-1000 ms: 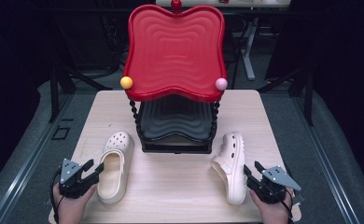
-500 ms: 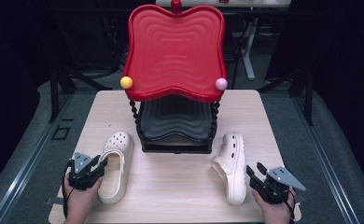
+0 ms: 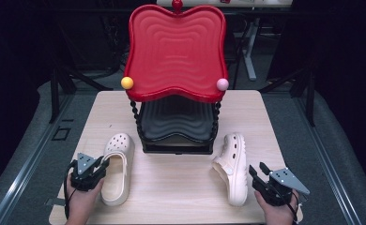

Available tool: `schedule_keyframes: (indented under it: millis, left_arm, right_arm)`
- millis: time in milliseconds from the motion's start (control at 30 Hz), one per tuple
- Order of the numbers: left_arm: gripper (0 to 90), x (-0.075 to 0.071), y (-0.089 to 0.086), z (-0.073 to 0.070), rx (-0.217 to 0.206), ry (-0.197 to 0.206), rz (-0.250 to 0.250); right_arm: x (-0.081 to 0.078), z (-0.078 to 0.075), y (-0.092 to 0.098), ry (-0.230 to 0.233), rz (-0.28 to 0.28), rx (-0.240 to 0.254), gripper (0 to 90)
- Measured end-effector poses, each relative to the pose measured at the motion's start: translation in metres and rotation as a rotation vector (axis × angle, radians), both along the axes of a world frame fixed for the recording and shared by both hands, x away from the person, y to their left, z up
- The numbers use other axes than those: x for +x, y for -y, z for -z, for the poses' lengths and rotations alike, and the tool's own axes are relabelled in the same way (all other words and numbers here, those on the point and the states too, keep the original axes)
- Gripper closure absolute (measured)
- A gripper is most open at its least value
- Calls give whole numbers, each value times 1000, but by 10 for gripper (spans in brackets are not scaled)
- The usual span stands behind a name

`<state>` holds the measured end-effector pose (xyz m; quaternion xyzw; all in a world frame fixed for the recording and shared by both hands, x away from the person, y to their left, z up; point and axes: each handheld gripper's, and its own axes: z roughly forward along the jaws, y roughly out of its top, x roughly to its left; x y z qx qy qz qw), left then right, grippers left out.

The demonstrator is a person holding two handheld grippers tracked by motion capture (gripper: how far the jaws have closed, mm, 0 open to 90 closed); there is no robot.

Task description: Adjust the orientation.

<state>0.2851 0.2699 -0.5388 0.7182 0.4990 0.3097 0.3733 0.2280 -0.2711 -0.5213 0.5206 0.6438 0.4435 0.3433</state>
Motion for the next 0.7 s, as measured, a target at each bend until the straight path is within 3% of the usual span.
schedule_keyframes:
  millis: [167, 200, 300, 467, 567, 600, 700]
  left_arm:
    - [736, -10, 4, -1, -13, -16, 18]
    - [735, -13, 6, -2, -19, -22, 21]
    - [735, -21, 11, -6, -31, -39, 15]
    - [733, -31, 21, -4, -11, -48, 23]
    - [728, -29, 19, -4, -19, -45, 26]
    - [726, -28, 15, -2, -45, -38, 23]
    - [704, -27, 12, -1, -63, -38, 30]
  right_arm:
    - [-1, -3, -7, -3, -8, -45, 681]
    - [-2, -5, -12, -7, -28, -66, 730]
    - [-3, -6, -19, -11, -51, -83, 768]
    - [0, -4, -44, -27, -122, -198, 857]
    - [3, -4, -48, -29, -127, -215, 874]
    - [6, -2, -49, -40, -128, -210, 899]
    - [6, -3, -47, -47, -129, -196, 900]
